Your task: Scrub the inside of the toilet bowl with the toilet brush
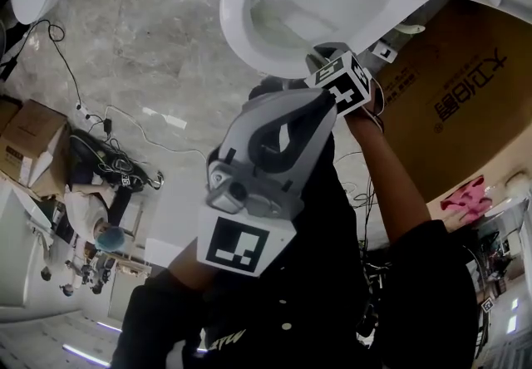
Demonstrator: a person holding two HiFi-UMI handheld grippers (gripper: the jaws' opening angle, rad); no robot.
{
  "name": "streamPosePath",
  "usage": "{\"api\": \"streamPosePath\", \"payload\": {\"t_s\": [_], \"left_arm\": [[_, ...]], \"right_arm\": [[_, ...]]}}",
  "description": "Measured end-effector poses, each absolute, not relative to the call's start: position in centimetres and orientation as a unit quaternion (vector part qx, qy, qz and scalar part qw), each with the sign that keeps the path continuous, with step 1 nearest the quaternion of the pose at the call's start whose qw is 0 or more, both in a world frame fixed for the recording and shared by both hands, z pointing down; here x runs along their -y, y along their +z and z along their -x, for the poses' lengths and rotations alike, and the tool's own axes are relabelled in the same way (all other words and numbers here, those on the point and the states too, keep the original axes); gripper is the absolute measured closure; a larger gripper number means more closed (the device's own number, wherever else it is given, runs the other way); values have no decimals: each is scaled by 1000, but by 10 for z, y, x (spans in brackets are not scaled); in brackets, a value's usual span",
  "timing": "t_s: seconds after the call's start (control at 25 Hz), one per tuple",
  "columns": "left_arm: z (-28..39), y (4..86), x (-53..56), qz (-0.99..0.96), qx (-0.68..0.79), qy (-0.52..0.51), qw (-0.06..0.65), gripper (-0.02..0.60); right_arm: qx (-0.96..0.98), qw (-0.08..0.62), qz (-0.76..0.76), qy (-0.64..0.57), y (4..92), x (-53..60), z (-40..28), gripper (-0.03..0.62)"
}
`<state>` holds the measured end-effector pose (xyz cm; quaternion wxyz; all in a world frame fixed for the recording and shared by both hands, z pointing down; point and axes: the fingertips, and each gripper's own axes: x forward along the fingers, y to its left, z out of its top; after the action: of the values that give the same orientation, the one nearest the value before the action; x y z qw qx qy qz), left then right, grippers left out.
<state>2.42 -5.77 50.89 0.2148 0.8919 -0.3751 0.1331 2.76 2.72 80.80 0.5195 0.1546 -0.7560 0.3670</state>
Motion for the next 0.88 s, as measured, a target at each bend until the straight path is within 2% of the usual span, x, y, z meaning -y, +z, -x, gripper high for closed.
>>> {"api": "streamPosePath", "payload": {"t_s": [0.36,0.88], "left_arm": [[-25,505,59,-894,371,135,213,546],[-26,504,60,-897,365,139,207,546]], "right_arm": [[747,499,-226,378,812,5,-24,506],[710,429,-349,436,819,55,-42,505]]}}
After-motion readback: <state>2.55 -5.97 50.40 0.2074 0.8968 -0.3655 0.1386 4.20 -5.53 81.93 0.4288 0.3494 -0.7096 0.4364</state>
